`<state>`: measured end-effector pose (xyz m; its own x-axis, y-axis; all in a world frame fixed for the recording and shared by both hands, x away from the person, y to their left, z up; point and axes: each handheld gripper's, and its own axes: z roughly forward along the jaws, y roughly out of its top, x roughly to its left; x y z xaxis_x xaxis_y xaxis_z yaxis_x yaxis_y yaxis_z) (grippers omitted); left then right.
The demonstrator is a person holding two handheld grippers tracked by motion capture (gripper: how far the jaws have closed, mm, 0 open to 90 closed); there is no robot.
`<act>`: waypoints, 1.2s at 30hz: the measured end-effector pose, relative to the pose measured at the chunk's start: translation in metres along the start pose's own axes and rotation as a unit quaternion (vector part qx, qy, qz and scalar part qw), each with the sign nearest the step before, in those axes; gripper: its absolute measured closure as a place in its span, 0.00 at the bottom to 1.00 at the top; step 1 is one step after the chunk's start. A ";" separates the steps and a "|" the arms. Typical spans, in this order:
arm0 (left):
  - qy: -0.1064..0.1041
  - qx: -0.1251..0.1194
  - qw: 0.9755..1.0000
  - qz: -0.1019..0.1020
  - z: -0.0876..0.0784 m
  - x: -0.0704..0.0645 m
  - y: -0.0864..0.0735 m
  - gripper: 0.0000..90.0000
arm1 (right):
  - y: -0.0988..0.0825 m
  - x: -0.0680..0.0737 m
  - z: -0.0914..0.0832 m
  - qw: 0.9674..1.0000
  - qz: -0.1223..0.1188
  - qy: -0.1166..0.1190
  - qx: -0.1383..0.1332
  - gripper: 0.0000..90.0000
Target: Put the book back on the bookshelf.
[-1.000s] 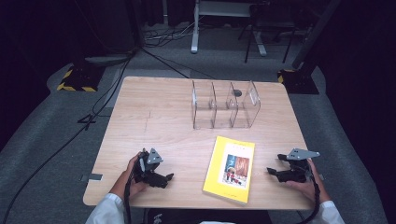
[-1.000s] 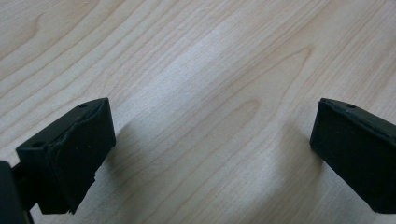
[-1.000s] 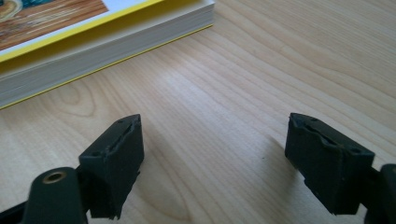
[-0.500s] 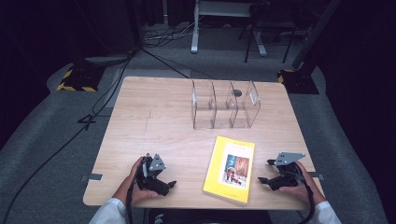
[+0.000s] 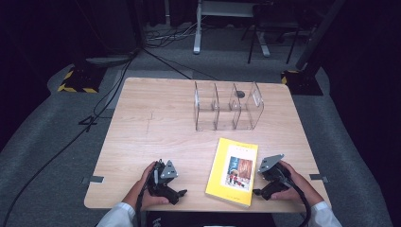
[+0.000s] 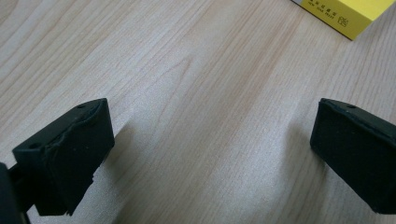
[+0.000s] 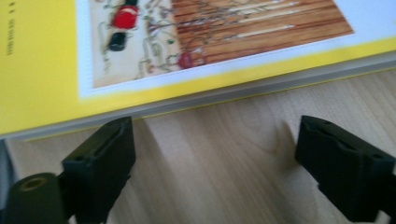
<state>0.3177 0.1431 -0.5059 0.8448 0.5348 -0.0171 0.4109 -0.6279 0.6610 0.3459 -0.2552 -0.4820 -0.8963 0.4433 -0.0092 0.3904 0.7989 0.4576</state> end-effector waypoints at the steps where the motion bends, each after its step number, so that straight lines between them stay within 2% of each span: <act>1: 0.000 0.000 1.000 0.000 0.000 0.000 0.000 0.00 | 0.000 0.002 -0.002 1.000 -0.011 0.005 0.001 0.18; 5: 0.000 0.000 1.000 0.001 0.000 0.000 0.000 0.00 | 0.001 0.006 -0.002 1.000 -0.006 0.005 0.014 0.17; 7: -0.001 0.000 1.000 0.002 0.000 0.000 0.000 0.00 | 0.004 0.009 -0.001 1.000 -0.017 0.011 0.024 0.17; 8: -0.001 0.000 1.000 0.002 0.000 0.000 0.000 0.00 | 0.007 0.011 -0.001 0.999 -0.029 0.016 0.037 0.17; 13: -0.001 0.000 1.000 0.002 0.000 0.000 0.000 0.00 | 0.012 0.014 0.001 0.998 -0.030 0.016 0.050 0.15; 15: -0.001 0.000 1.000 0.002 0.000 0.000 0.001 0.00 | 0.011 0.015 0.000 0.998 -0.034 0.018 0.044 0.16; 20: -0.003 -0.001 1.000 0.002 0.001 0.000 0.001 0.00 | 0.006 0.019 0.002 0.999 -0.040 0.023 -0.001 0.19; 23: -0.003 -0.001 1.000 0.002 0.001 0.000 0.001 0.00 | 0.004 0.019 0.001 0.999 -0.041 0.024 -0.009 0.19; 26: -0.003 -0.001 1.000 0.003 0.001 0.000 0.001 0.00 | 0.003 0.019 0.000 0.999 -0.043 0.025 -0.008 0.24; 29: -0.004 -0.001 1.000 0.004 0.001 0.000 0.002 0.00 | 0.007 0.022 -0.003 0.999 -0.042 0.023 0.021 0.26; 31: -0.003 0.000 1.000 0.003 0.002 0.000 0.002 0.00 | 0.013 0.023 -0.001 0.998 -0.043 0.021 0.038 0.24; 32: -0.003 0.000 1.000 0.003 0.002 0.000 0.002 0.00 | 0.016 0.022 0.002 0.998 -0.040 0.020 0.041 0.19; 33: -0.002 0.000 1.000 0.003 0.002 0.000 0.002 0.00 | 0.017 0.022 0.003 0.998 -0.038 0.019 0.042 0.18; 36: -0.001 0.000 1.000 0.003 0.002 -0.001 0.003 0.00 | 0.016 0.023 0.004 0.999 -0.044 0.022 0.021 0.19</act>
<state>0.3188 0.1398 -0.5058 0.8476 0.5303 -0.0153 0.4064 -0.6305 0.6613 0.3324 -0.2300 -0.4785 -0.9353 0.3539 -0.0082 0.3180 0.8502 0.4196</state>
